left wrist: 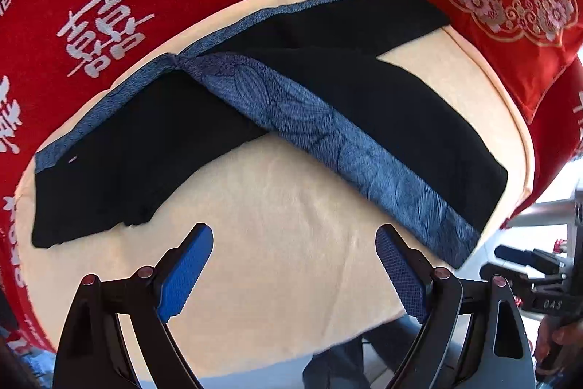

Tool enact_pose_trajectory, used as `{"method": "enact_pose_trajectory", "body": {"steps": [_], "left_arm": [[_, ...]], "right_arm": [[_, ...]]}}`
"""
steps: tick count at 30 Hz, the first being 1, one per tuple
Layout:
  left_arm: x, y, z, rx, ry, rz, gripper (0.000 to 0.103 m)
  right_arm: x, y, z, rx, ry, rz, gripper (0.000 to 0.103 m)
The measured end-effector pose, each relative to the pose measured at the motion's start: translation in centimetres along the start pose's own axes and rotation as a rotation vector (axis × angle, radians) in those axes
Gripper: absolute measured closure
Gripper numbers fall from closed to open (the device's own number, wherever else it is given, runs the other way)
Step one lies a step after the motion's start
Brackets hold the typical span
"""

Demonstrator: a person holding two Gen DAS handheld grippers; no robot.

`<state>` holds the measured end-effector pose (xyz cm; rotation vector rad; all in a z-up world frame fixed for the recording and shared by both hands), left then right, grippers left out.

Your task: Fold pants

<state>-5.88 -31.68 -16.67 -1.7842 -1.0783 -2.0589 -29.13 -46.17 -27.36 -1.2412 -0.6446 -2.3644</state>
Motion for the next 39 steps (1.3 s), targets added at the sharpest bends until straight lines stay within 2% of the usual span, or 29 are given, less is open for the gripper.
{"method": "enact_pose_trajectory", "body": {"steps": [8,10,12,14,15,16,18,20,21,23,28,31,33,34,35,36,37,38,39], "left_arm": [[-3.5,-0.1,1.2,0.032,-0.057,-0.007,0.011],[-4.0,-0.2,1.6,0.035,-0.063,-0.008,0.011],[-4.4,-0.2,1.9,0.035,-0.064,-0.009,0.011],[-5.0,-0.2,2.2,0.046,-0.065,-0.005,0.011],[-5.4,-0.2,2.3,0.054,-0.064,0.002,0.011],[-5.8,-0.2,2.4,0.060,-0.056,0.011,0.011],[-6.1,0.1,2.7,0.073,-0.038,0.017,0.011],[-5.6,0.9,3.2,0.094,-0.021,-0.010,0.011],[-5.4,1.3,3.5,0.101,-0.010,-0.016,0.011],[-4.8,2.5,4.3,0.130,0.014,-0.029,0.011],[-4.0,6.6,6.5,0.230,0.074,-0.072,0.011],[-5.1,9.5,7.6,0.254,0.121,-0.094,0.011],[-6.5,11.2,8.4,0.280,0.151,-0.110,0.011],[-7.4,12.0,8.6,0.290,0.165,-0.110,0.011],[-8.7,12.7,8.9,0.296,0.177,-0.102,0.011],[-10.1,13.1,9.2,0.299,0.196,-0.086,0.011],[-11.3,13.4,9.3,0.299,0.218,-0.070,0.011],[-12.5,13.5,9.5,0.300,0.236,-0.050,0.011],[-13.5,13.5,9.6,0.305,0.245,-0.033,0.011]], "right_arm": [[-1.8,0.0,0.7,0.005,0.075,-0.015,0.026],[-1.6,0.2,1.3,0.001,0.106,-0.048,0.033],[-1.6,0.4,1.7,-0.010,0.138,-0.066,0.051],[-2.4,0.6,2.1,-0.030,0.163,-0.065,0.056],[-3.4,0.5,2.0,-0.039,0.145,-0.037,0.080],[-4.9,0.3,1.8,-0.064,0.129,0.021,0.099],[-5.0,0.6,2.0,-0.103,0.155,0.039,0.100],[-2.8,2.3,3.5,-0.039,0.193,0.013,0.100],[-1.8,3.2,4.1,-0.017,0.208,0.000,0.100],[1.2,7.7,6.0,0.043,0.261,-0.030,0.100],[5.3,21.4,8.2,0.189,0.259,-0.129,0.100],[4.8,30.8,8.4,0.248,0.209,-0.177,0.100],[3.1,34.7,7.5,0.238,0.192,-0.147,0.096],[1.4,36.5,7.2,0.247,0.153,-0.120,0.095],[-1.2,38.1,6.8,0.284,0.074,-0.070,0.073],[-2.3,38.6,6.8,0.321,0.018,-0.057,0.038],[-3.7,39.2,6.9,0.411,-0.095,-0.063,0.030],[-3.7,39.3,7.3,0.465,-0.128,-0.086,0.030],[-3.2,39.2,7.6,0.484,-0.122,-0.107,0.030]]}}
Point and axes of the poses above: each gripper's, at about its wrist camera, not at the fingertips, and x roughly against the way its jaws point, z to its left, y to its top, the point moved 4 cm from there along -x, roughly the way its jaws point, and after that the axes turned 10 degrees about -z, right-handed, at the moved point
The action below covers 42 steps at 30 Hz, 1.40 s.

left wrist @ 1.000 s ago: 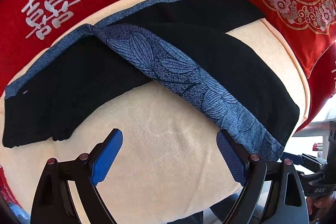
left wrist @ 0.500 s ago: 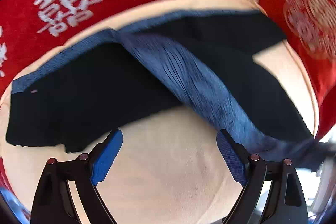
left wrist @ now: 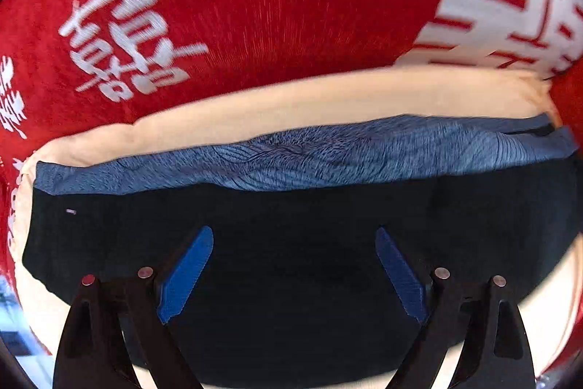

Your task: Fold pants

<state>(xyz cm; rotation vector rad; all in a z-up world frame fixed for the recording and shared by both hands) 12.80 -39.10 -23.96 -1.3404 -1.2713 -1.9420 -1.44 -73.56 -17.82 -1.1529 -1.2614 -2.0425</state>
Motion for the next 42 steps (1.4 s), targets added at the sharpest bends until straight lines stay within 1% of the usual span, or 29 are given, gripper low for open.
{"method": "enact_pose_trajectory", "body": {"steps": [1,3,4,6,7,8,9,10,11,12,13,14,15,16,18,20,22,23,25,26,27,28,29,31,32,35,38,40,42], "left_arm": [[-0.5,-0.1,0.0,0.005,0.006,0.012,0.011],[-1.0,-0.3,0.1,0.015,0.009,0.020,0.011],[-1.1,-0.4,0.1,0.014,0.014,0.024,0.011],[-1.2,-0.7,0.1,0.014,0.015,0.033,0.011],[-1.3,-0.9,0.2,0.014,0.015,0.036,0.011],[-1.4,-1.1,0.1,0.015,0.014,0.037,0.011],[-1.5,-1.3,0.2,0.015,0.013,0.035,0.011],[-1.6,-1.3,0.3,0.016,0.012,0.032,0.011],[-1.7,-1.4,0.2,0.018,0.012,0.030,0.011],[-1.8,-1.5,0.2,0.021,0.012,0.027,0.011],[-1.9,-1.5,0.3,0.023,0.013,0.026,0.011],[-2.0,-1.6,0.3,0.024,0.013,0.027,0.011],[-1.9,-1.6,0.4,0.026,0.023,0.030,0.011],[-1.6,-1.4,0.4,0.026,0.040,0.031,0.011],[-0.1,-0.6,0.7,0.033,0.045,-0.010,0.011],[1.2,0.3,0.6,0.036,0.039,-0.053,0.011],[0.8,1.2,0.1,0.015,0.047,-0.061,0.011],[-0.3,1.2,-0.4,-0.001,0.058,-0.029,0.011],[-2.3,0.7,-1.0,-0.018,0.071,0.022,0.011],[-3.3,0.4,-1.0,-0.030,0.094,0.048,0.011],[-3.2,0.3,-0.8,-0.005,0.089,0.031,0.011],[-2.8,0.3,-0.5,0.019,0.088,0.021,0.011],[-2.4,0.1,-0.1,0.037,0.087,0.025,0.011],[-1.0,-0.6,0.9,0.058,0.085,0.031,0.011],[0.1,-1.0,1.6,0.060,0.089,0.030,0.011],[2.8,-1.8,3.8,0.074,0.086,0.022,0.011],[5.0,-2.9,7.5,0.103,0.090,0.012,0.011],[5.8,-3.9,10.5,0.128,0.105,0.015,0.011],[6.8,-4.9,13.6,0.156,0.122,0.005,0.011]], "right_arm": [[1.5,-0.1,0.7,-0.001,0.027,-0.049,0.030],[3.9,-1.5,1.3,-0.046,0.079,-0.088,0.030],[4.3,-2.3,1.6,-0.070,0.093,-0.090,0.030],[4.3,-6.6,0.3,-0.183,0.074,-0.023,0.032],[3.6,-7.7,0.1,-0.223,0.059,0.006,0.033],[2.4,-10.5,-0.9,-0.292,0.018,0.058,0.039],[1.8,-11.6,-1.4,-0.325,-0.007,0.081,0.048],[0.7,-13.1,-2.4,-0.393,-0.028,0.092,0.050],[0.0,-13.6,-3.2,-0.434,-0.035,0.078,0.052],[-0.5,-13.7,-3.8,-0.468,-0.037,0.055,0.057],[-1.0,-13.6,-4.4,-0.500,-0.037,0.026,0.067],[-1.5,-13.1,-4.9,-0.517,-0.051,0.011,0.094],[-1.6,-12.8,-4.8,-0.517,-0.042,0.002,0.096],[-0.8,-11.5,-4.1,-0.471,-0.033,-0.030,0.096],[1.2,-8.8,-2.4,-0.339,0.004,-0.096,0.097],[2.1,-6.8,-1.7,-0.273,0.024,-0.116,0.096],[1.0,-6.3,-2.7,-0.278,0.001,-0.065,0.096],[-0.5,-7.0,-3.5,-0.303,-0.012,-0.002,0.092],[-3.1,-9.4,-4.3,-0.311,-0.039,0.167,0.088],[-3.3,-9.5,-4.4,-0.308,-0.030,0.157,0.085],[-2.4,-9.4,-4.2,-0.292,-0.042,0.140,0.075],[-1.2,-9.4,-3.9,-0.272,-0.058,0.124,0.071],[-0.2,-9.3,-3.6,-0.267,-0.042,0.106,0.066],[1.9,-9.3,-2.2,-0.269,0.041,0.083,0.058],[2.6,-9.3,-1.0,-0.242,0.074,0.090,0.052],[2.7,-9.1,2.6,-0.133,0.155,0.130,0.051],[2.3,-7.8,7.7,-0.023,0.237,0.146,0.051],[1.5,-6.7,11.5,0.034,0.282,0.150,0.051],[0.8,-5.8,16.9,0.124,0.342,0.160,0.051]]}}
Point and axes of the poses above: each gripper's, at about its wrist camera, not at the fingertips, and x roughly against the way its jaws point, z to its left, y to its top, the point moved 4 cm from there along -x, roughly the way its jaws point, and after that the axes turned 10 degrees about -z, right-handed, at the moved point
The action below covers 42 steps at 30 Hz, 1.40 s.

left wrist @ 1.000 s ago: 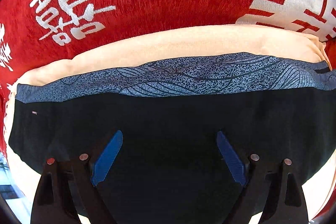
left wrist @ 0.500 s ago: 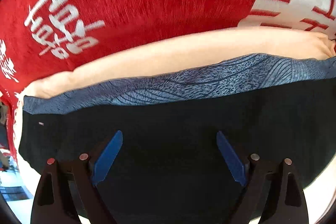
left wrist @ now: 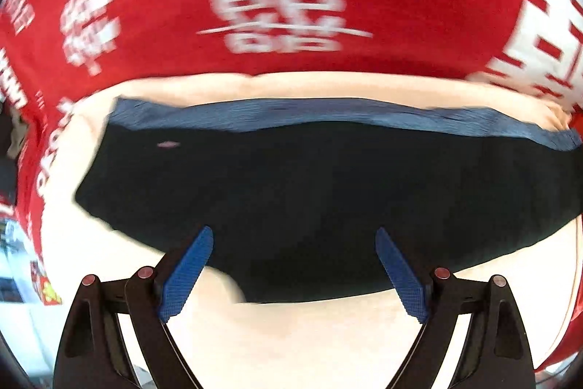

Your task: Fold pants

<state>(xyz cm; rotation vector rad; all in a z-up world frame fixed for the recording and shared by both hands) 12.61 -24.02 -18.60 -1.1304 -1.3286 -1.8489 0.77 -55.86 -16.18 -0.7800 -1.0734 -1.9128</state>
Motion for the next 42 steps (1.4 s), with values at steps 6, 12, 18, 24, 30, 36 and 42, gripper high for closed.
{"method": "enact_pose_trajectory", "body": {"steps": [6,12,18,24,30,36,42], "left_arm": [[-2.0,-1.4,14.5,0.112,0.028,-0.029,0.011],[-6.0,0.2,23.7,0.095,-0.039,-0.095,0.011],[-9.6,0.5,26.9,0.117,-0.100,-0.117,0.011],[-12.6,-1.7,29.0,0.227,-0.126,-0.064,0.011],[-13.3,-3.2,29.5,0.278,-0.147,-0.065,0.011],[-10.6,-2.9,30.6,0.308,-0.087,-0.121,0.011],[-10.5,-2.3,30.5,0.249,-0.065,-0.104,0.011]], "right_arm": [[-8.1,4.6,14.6,0.208,0.155,0.061,0.051],[-22.7,9.9,30.3,0.406,0.223,0.132,0.049],[-35.0,12.7,39.7,0.572,0.168,0.216,0.049],[-42.2,13.0,43.4,0.730,0.120,0.268,0.049],[-44.3,11.5,43.4,0.754,0.123,0.376,0.096],[-42.8,12.3,46.8,0.774,0.216,0.370,0.096],[-46.7,11.8,44.0,0.733,0.049,0.324,0.063]]}}
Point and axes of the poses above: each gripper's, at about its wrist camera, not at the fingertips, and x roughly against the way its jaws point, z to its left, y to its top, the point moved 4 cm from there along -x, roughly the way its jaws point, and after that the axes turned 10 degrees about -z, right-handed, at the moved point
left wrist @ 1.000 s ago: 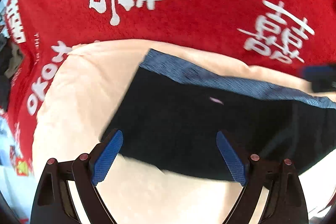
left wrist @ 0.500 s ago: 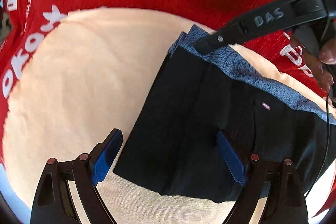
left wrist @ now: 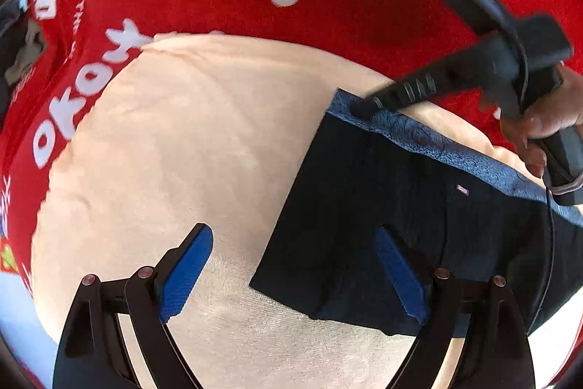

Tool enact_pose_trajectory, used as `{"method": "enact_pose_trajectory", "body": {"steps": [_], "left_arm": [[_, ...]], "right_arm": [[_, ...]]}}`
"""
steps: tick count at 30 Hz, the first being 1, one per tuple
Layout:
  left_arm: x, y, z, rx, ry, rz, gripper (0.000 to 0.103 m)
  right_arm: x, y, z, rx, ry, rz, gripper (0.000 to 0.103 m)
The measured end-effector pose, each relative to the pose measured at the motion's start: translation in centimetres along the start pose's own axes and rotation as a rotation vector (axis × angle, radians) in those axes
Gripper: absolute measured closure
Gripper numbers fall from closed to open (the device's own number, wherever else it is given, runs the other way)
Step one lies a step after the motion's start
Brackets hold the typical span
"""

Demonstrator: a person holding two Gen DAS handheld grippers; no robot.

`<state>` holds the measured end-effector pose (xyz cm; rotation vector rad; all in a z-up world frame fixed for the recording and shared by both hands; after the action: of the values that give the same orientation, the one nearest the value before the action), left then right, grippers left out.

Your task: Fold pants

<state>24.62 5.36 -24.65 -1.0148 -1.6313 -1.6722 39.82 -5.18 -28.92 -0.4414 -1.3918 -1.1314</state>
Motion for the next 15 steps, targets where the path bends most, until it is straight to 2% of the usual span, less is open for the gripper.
{"method": "enact_pose_trajectory", "body": {"steps": [1,2,5,7,8,9,11,13,14,15], "left_arm": [[0.3,0.4,-0.3,-0.008,-0.013,-0.011,0.011],[0.4,0.8,-0.8,-0.018,-0.028,-0.017,0.011],[0.4,2.2,-2.4,-0.042,-0.085,-0.023,0.011],[-0.9,2.5,-3.9,-0.056,-0.123,0.004,0.011],[-2.0,2.3,-4.3,-0.064,-0.111,0.020,0.011],[-2.8,2.3,-4.6,-0.073,-0.093,0.033,0.011],[-4.8,1.4,-4.2,-0.094,-0.054,0.063,0.011],[-5.7,1.0,-3.4,-0.061,-0.063,0.058,0.000],[-6.0,0.9,-3.1,-0.037,-0.088,0.069,0.000],[-6.3,1.0,-2.8,-0.022,-0.099,0.085,0.000]], "right_arm": [[1.1,0.2,-0.4,-0.046,-0.015,-0.034,0.054],[2.7,0.3,-0.6,-0.076,-0.016,-0.074,0.049],[7.5,-1.7,-1.9,-0.166,-0.043,-0.143,0.050],[9.4,-4.3,-2.6,-0.254,-0.069,-0.145,0.059],[10.3,-7.0,-2.9,-0.329,-0.063,-0.141,0.068],[10.6,-8.5,-3.3,-0.368,-0.066,-0.129,0.069],[10.1,-14.1,-4.4,-0.476,-0.087,-0.079,0.069],[8.3,-17.4,-5.3,-0.534,-0.132,-0.026,0.069],[6.9,-19.1,-6.6,-0.566,-0.176,0.004,0.070],[6.2,-19.9,-8.0,-0.601,-0.151,-0.038,0.072]]}}
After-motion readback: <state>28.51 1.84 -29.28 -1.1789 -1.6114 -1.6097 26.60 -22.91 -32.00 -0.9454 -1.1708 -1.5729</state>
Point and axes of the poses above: each gripper's, at about its wrist camera, not at the fingertips, and x roughly against the way its jaws point, z to its left, y to its top, the point moved 4 cm from there along -x, roughly the way its jaws point, and after that the axes turned 10 degrees about -z, right-handed, at the moved point
